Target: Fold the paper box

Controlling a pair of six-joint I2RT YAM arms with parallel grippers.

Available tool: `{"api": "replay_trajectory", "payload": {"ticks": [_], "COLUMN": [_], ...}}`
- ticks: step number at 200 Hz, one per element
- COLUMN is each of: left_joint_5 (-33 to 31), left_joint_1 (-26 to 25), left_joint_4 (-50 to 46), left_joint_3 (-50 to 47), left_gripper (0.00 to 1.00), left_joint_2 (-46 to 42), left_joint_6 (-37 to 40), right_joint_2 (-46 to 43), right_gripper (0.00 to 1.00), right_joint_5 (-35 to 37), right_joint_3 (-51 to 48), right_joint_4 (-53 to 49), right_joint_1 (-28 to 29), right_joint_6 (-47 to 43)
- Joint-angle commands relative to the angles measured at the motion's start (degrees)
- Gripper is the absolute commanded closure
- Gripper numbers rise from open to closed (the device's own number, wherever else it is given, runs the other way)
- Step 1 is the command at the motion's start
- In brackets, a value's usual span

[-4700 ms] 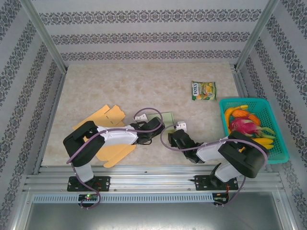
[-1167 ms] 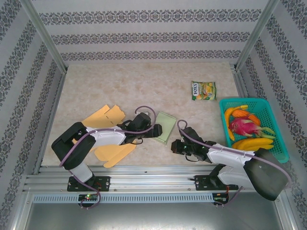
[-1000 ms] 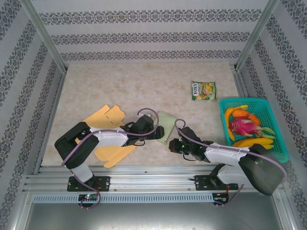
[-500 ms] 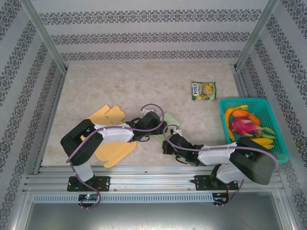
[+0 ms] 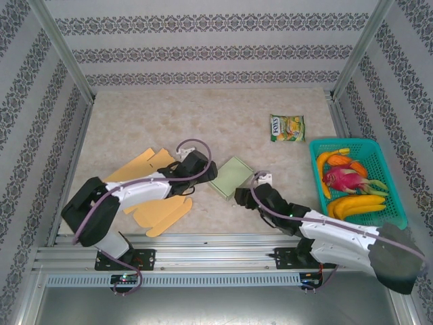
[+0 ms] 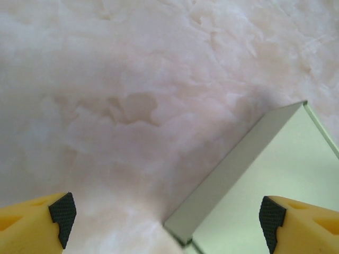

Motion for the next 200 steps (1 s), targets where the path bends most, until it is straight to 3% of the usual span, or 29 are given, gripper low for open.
{"api": "replay_trajectory", "payload": {"ticks": [1, 31, 93, 145, 200], "left_joint_5": [0.47, -1.96, -1.09, 0.12, -2.61], "left_joint_1": [-3.31, -8.01, -9.69, -10.13, -8.99], "left_joint_4": [3.95, 5.96, 10.29, 11.39, 10.35], "left_joint_3": [-4.15, -5.79, -4.96, -0.40, 8.65], "left_gripper": [0.09, 0.09, 0.10, 0.18, 0.33], "left_joint_2": [-2.61, -3.15, 1.45, 7.12, 14.88], "left_joint_6": [-5.42, -8.82, -10.40, -9.66, -5.41], "right_joint_2": [1.37, 12.67, 31.63, 35.84, 33.33], "right_gripper": [0.32, 0.29, 0.29, 0.31, 0.43], "right_joint_5": [-3.49, -15.04, -23.75, -25.49, -28.57], "right_joint_3": [4.99, 12.58, 23.48, 22.96, 18.12], "right_joint_4": [-5.04, -3.32, 0.16, 1.46, 6.31], "right_joint_1": [-7.11, -16.83, -21.68, -21.94, -23.42], "right_joint_6": [-10.54, -16.37, -22.84, -22.83, -17.75]}}
